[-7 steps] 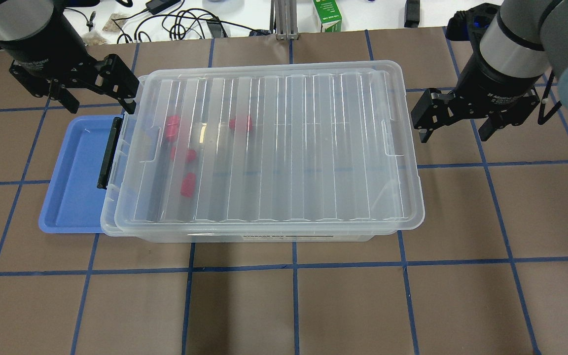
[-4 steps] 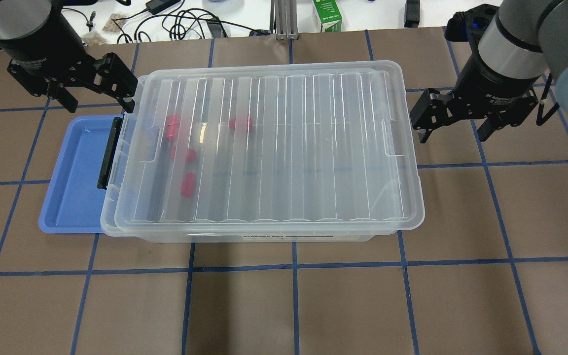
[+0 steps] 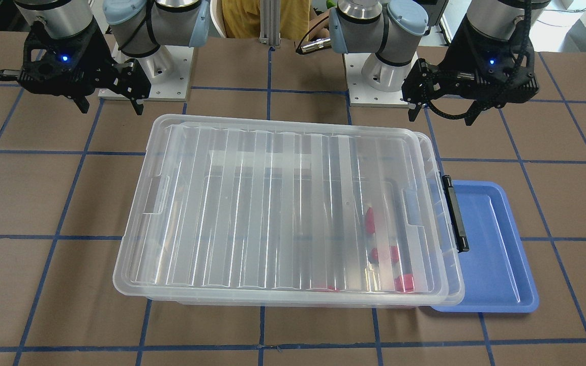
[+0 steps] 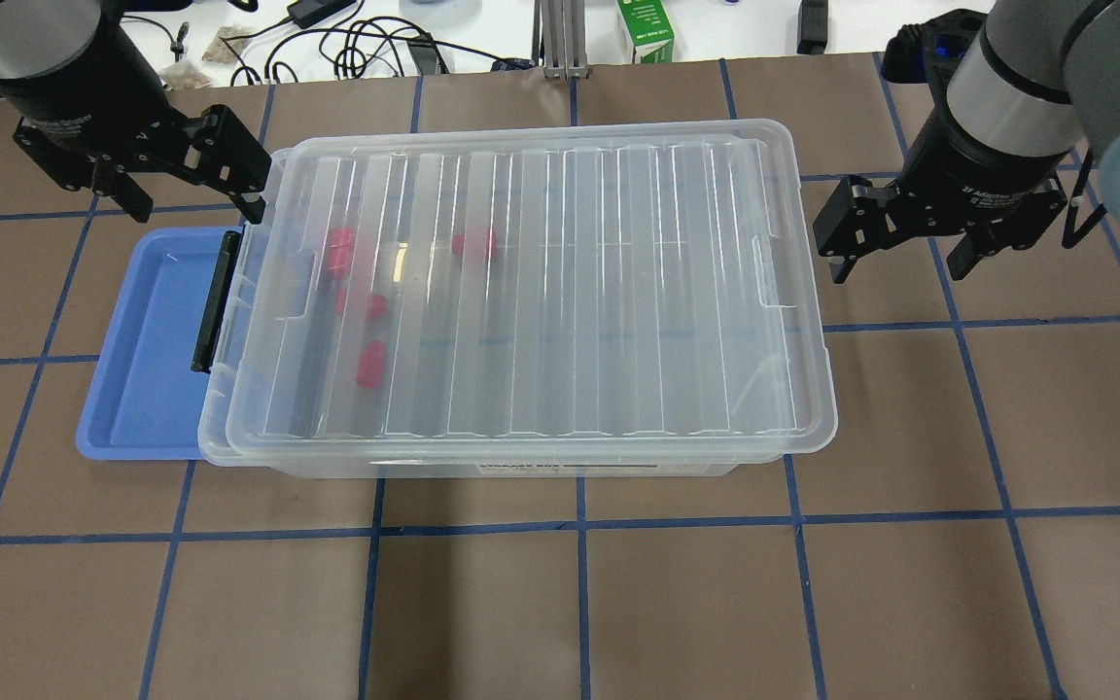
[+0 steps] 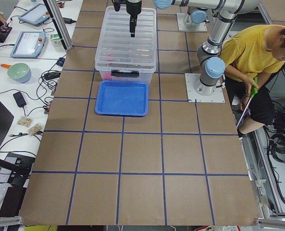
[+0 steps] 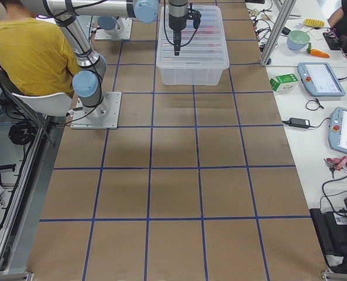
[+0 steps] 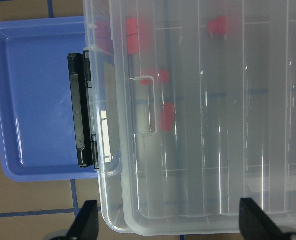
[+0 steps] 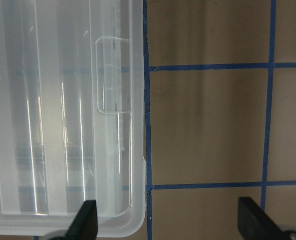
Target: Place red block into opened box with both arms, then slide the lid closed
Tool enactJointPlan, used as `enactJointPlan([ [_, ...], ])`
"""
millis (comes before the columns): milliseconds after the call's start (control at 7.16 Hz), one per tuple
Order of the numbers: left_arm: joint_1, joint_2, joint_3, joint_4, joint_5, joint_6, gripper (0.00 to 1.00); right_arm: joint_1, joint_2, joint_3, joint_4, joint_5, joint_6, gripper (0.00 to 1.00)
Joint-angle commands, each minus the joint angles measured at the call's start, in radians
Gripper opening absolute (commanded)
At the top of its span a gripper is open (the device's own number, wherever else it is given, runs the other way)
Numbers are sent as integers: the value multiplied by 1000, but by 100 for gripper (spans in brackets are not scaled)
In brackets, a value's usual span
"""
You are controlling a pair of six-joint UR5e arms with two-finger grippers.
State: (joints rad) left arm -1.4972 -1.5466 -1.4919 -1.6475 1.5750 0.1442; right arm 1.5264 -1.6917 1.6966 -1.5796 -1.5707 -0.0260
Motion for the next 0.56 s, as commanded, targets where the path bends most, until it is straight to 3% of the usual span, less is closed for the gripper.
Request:
enactJointPlan([
  [0, 0, 0, -1, 0, -1, 0, 100, 0, 0, 2, -5, 0, 1, 100],
  [419, 0, 0, -1, 1, -3, 0, 100, 0, -9, 3, -6, 0, 0, 100],
])
